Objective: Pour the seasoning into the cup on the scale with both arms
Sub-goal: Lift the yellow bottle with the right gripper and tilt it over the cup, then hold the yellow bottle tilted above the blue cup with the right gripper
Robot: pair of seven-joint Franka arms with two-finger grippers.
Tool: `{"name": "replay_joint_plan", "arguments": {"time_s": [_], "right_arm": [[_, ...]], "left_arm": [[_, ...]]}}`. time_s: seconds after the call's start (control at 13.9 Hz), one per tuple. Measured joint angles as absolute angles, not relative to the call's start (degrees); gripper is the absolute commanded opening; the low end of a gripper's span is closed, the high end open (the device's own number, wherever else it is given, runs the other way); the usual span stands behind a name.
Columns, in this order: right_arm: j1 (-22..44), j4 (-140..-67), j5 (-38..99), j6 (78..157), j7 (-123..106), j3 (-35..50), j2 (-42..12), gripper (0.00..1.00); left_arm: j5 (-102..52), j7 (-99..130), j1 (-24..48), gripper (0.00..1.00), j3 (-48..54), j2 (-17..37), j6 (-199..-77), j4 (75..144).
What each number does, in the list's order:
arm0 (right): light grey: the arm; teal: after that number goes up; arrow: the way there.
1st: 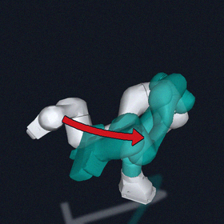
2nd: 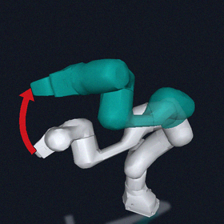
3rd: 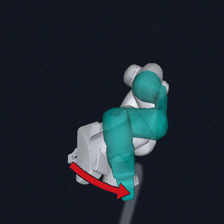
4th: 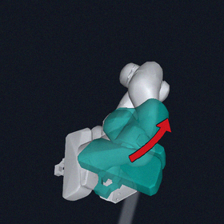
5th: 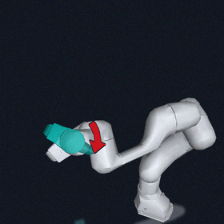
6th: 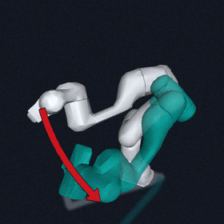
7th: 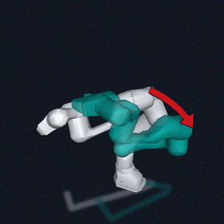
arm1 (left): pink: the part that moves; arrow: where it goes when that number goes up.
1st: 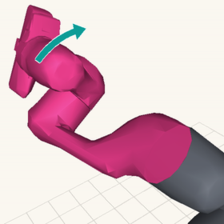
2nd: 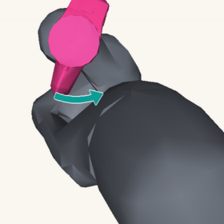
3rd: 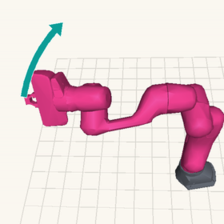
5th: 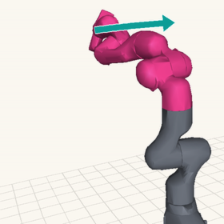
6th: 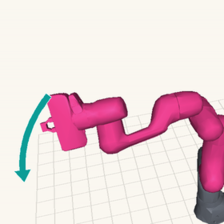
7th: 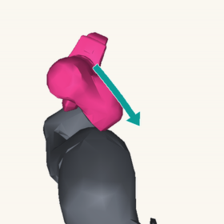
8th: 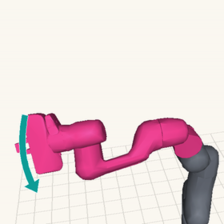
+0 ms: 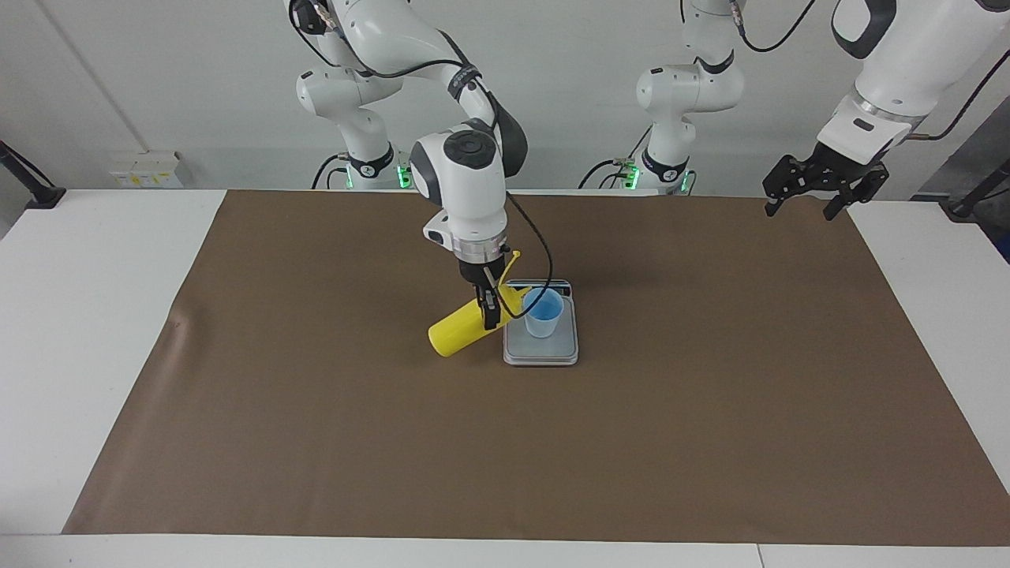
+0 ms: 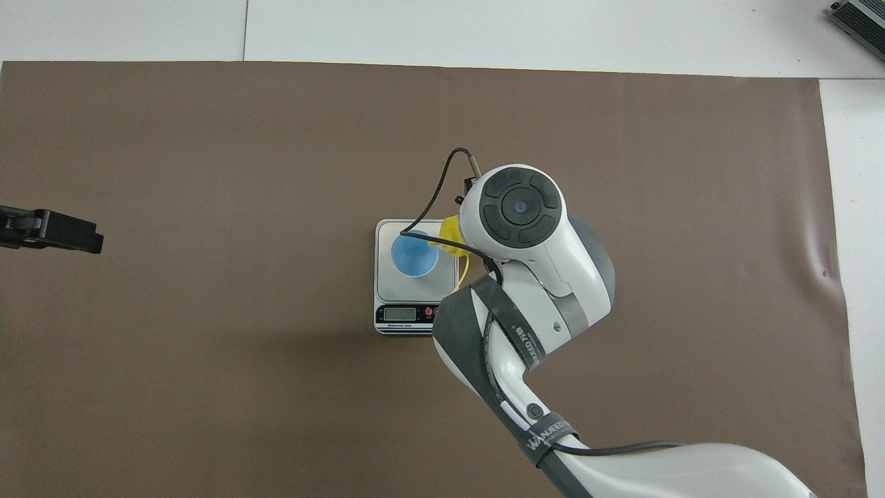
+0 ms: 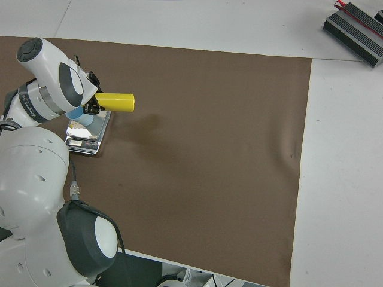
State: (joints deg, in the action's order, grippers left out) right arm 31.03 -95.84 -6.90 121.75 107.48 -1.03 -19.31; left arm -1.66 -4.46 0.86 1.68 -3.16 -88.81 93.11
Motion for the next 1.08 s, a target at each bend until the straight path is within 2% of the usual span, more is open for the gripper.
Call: {"name": "replay_joint_plan", "arguments": {"time_s": [0.43,0.65,1.08], "right_arm": [[35.2,-88.2,-24.5,113.5,110.9,-1.0,-25.0,0.00],[36.3,-85.2,-30.1,111.9,111.2,-1.0,-27.7,0.00],[39.0,-84.2,-36.4,108.8,112.4,-1.0,-28.2,0.00]], "left_arm": [[-1.7,-4.5,0.9,1.00,1.7,-3.2,-88.8,93.1],[-1.7,-4.5,0.9,1.00,1.7,-3.2,-88.8,93.1],[-1.7,-4.5,0.9,1.00,1.7,-3.2,-88.8,93.1]]}}
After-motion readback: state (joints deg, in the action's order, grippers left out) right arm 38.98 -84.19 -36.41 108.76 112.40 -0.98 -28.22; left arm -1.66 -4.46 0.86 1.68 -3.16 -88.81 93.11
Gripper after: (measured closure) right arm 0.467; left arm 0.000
